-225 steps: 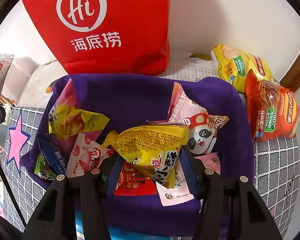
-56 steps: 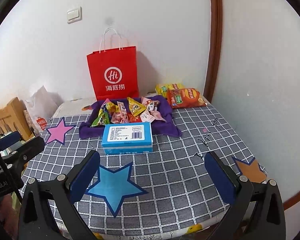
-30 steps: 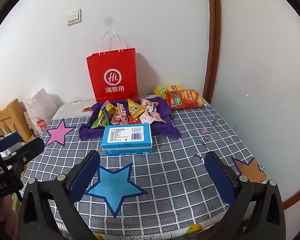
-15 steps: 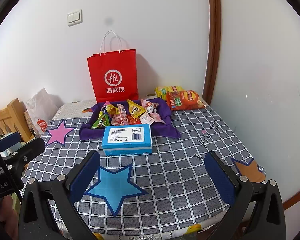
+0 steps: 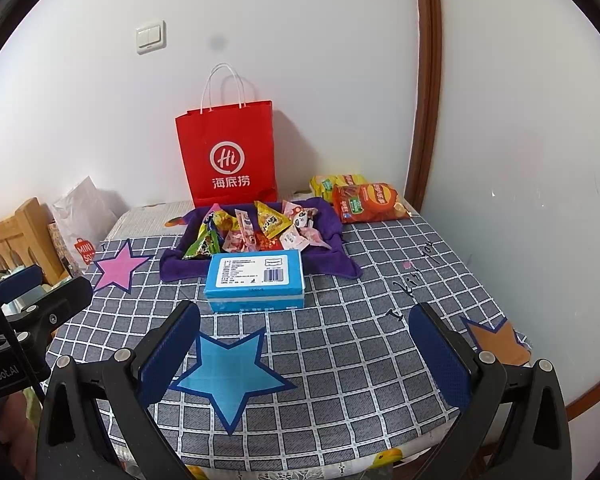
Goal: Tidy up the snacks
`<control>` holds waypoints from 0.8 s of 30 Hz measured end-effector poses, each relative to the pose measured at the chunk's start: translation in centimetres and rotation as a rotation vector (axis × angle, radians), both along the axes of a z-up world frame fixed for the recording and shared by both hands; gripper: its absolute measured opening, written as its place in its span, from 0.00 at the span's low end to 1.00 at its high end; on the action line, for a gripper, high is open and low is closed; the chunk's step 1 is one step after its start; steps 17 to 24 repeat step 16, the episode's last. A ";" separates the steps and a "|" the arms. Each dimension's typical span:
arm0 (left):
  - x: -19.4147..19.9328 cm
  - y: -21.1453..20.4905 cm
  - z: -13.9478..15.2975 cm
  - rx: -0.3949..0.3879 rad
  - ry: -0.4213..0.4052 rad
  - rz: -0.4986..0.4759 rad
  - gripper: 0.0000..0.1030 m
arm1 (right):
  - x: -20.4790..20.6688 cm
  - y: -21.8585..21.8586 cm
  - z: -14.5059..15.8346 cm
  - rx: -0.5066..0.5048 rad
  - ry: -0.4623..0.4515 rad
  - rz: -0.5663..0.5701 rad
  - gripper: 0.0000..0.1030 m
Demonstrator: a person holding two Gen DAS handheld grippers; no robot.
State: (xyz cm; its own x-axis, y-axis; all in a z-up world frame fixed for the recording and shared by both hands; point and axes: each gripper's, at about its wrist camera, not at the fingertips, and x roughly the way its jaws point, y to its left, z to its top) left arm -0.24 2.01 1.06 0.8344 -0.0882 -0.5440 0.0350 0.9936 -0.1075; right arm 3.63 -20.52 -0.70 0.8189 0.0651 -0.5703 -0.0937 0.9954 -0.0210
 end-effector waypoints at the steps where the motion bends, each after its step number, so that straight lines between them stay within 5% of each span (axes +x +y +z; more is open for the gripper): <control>1: 0.0 0.0 0.0 0.000 0.000 -0.001 0.96 | -0.1 0.0 0.0 -0.002 0.000 0.000 1.00; 24: -0.1 -0.2 0.0 -0.001 -0.004 0.001 0.96 | -0.4 0.1 0.3 -0.003 -0.010 -0.003 1.00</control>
